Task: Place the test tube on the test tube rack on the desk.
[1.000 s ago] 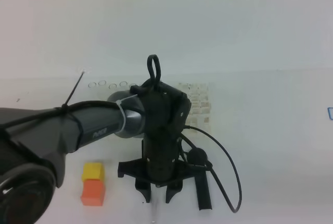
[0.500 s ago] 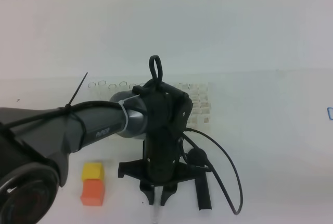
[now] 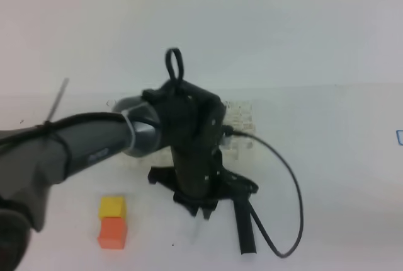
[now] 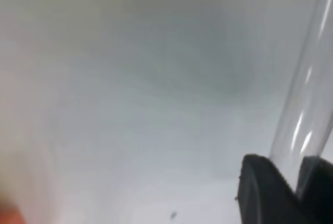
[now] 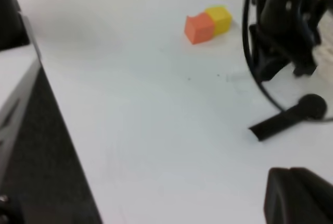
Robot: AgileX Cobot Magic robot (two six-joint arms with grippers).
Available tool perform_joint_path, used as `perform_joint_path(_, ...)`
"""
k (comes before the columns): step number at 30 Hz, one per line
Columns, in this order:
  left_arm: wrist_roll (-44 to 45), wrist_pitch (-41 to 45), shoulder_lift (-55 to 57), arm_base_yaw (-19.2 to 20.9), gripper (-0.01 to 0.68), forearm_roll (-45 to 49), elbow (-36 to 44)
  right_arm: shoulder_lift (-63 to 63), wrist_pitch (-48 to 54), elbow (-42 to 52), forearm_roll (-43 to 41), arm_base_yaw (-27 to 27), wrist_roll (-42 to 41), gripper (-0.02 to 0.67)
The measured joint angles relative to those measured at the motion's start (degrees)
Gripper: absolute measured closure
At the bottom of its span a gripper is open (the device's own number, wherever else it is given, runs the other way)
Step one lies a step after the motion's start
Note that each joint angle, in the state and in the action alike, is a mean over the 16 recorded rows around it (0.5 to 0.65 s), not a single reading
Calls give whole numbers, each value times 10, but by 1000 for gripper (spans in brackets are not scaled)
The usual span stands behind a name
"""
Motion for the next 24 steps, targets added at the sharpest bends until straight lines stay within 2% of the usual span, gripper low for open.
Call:
perform_joint_path(7, 186, -105, -47, 46, 562, -107, 17, 0, -3, 0, -31, 0, -3, 650)
perform_joint_path(12, 378, -185, -86, 91, 562, -236, 73, 0, -17, 0, -51, 0, -4, 650)
perform_joint_path(18, 705, -245, -145, 141, 563, -511, 190, 4, -64, 10, -62, 0, 2, 650)
perform_joint_path(24, 1045, -231, -199, 180, 563, -801, 328, 23, -149, 49, -49, 0, 13, 650)
